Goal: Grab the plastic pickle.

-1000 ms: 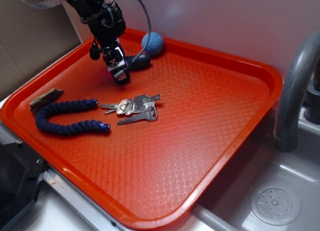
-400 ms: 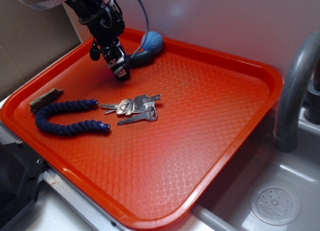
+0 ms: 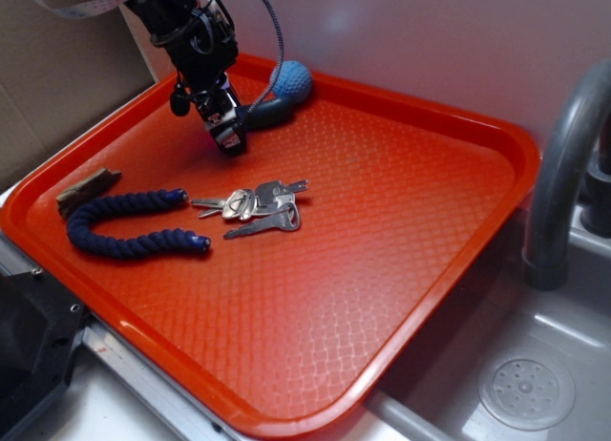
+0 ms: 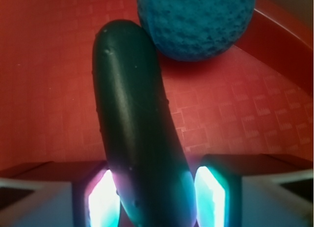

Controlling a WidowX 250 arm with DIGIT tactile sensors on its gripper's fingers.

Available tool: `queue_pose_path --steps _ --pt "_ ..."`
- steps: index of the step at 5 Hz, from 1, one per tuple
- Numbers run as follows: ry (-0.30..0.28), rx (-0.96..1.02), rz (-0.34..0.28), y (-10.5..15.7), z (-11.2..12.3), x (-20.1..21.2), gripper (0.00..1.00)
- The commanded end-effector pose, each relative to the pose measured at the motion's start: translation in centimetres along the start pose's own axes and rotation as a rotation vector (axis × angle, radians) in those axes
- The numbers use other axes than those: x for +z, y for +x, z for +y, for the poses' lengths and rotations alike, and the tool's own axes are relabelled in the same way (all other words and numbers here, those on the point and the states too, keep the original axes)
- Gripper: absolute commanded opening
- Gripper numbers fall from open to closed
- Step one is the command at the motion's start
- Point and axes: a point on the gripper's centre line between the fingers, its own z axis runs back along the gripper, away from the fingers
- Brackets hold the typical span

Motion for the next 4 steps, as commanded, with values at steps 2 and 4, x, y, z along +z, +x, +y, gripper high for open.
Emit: queue_pose_path --steps 2,4 --pt "-0.034 0.615 0.049 -5.5 -9.0 11.8 0.0" --pt "-0.081 0.819 -0.097 0.2 -11.3 21.2 0.0"
